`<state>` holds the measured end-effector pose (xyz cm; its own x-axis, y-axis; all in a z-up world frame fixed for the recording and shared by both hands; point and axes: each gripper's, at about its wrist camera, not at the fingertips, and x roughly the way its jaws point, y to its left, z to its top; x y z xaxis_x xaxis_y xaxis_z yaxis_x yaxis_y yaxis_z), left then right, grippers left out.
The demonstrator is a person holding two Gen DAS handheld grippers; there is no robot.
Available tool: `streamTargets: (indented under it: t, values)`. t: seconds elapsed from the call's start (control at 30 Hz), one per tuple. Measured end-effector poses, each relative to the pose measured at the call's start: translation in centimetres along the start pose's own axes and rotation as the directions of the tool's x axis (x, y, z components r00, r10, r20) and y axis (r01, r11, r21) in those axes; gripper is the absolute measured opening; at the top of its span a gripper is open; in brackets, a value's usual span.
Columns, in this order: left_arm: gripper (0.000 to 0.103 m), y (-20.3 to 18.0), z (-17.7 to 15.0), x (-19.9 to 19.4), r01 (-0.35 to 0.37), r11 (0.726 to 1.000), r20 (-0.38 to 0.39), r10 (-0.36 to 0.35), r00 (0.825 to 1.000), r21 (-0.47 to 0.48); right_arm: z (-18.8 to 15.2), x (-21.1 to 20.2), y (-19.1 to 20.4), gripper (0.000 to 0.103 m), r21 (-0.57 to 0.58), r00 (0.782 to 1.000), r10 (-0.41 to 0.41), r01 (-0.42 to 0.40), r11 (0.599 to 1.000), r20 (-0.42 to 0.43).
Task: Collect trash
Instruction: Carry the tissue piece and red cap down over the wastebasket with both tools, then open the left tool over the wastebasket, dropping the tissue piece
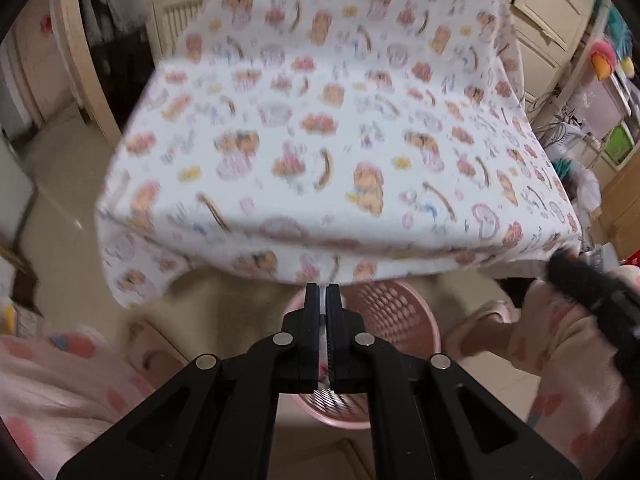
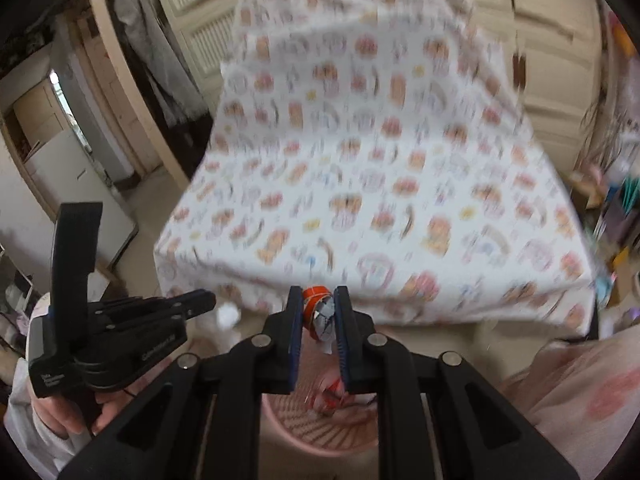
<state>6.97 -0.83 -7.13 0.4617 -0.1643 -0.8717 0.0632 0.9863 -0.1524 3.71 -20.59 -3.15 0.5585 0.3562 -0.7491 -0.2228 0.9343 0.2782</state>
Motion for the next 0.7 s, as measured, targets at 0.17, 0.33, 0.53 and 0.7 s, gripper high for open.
streamTargets:
  t: [0.17, 0.33, 0.53, 0.7]
  values:
    - [0.002, 0.5, -0.2, 1.8, 0.037, 0.999, -0.062, -0.039, 0.997, -0.035, -1.4, 3.5, -1.4, 0.014, 0.105, 0.991, 0.039, -0.025, 0.994, -0.127]
    - [0.002, 0.9, -1.1, 4.6, 0.055, 0.997, -0.180, -0.062, 0.982, -0.049, -2.7, 6.4, -1.8, 0.014, 0.094, 0.973, 0.000, 0.023, 0.995, -0.229]
    - [0.002, 1.5, -2.8, 7.1, 0.039, 0.998, -0.290, -0.051, 0.956, -0.048, -5.1, 9.9, -1.7, 0.014, 0.081, 0.929, -0.016, 0.050, 0.995, -0.370]
    - [0.002, 2.1, -3.5, 8.2, 0.033, 0.995, -0.337, -0.062, 0.940, -0.091, -6.2, 11.6, -1.6, 0.014, 0.084, 0.905, -0.035, 0.078, 0.993, -0.424]
